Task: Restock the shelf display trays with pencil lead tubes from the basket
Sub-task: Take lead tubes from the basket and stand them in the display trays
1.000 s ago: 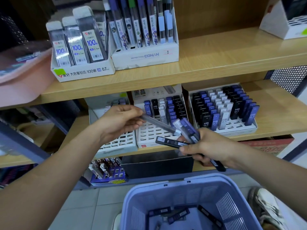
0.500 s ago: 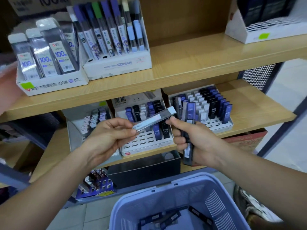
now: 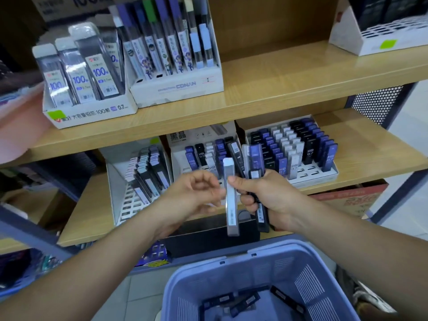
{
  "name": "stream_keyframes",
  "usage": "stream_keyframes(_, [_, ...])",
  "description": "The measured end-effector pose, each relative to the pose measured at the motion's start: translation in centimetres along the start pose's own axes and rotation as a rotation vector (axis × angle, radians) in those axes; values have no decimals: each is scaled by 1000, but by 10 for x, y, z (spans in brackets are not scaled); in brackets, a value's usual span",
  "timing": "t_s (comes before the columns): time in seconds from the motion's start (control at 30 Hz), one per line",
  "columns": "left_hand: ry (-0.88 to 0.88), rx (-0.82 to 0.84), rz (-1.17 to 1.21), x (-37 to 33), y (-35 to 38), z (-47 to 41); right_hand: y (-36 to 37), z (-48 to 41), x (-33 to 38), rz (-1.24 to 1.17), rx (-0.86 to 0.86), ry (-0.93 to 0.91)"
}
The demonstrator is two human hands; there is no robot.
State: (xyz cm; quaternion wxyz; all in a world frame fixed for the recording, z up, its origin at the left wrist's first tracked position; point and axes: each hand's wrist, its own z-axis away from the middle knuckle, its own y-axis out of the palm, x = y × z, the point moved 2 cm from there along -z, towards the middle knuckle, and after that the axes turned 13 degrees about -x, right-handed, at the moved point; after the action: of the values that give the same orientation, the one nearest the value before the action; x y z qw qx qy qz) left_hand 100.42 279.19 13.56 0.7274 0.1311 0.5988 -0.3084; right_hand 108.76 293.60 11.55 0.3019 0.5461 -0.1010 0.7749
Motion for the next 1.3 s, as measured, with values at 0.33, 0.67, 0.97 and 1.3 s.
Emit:
stream_keyframes(0.33, [183,-377,-297,-4,-78,6,62,4,-22,189,92,68])
stream_keyframes(0.67, [477,-690,-792,12,-157,0,76,-1,-34,185,10,137])
stream_keyframes(0.97, [516,-530,-977,17,-148,-5,76,-5,-37,196,26,151])
stream_keyframes(1.3, [653,-471,-1179,18,-142,-16,76,-1,-36,216,40,144])
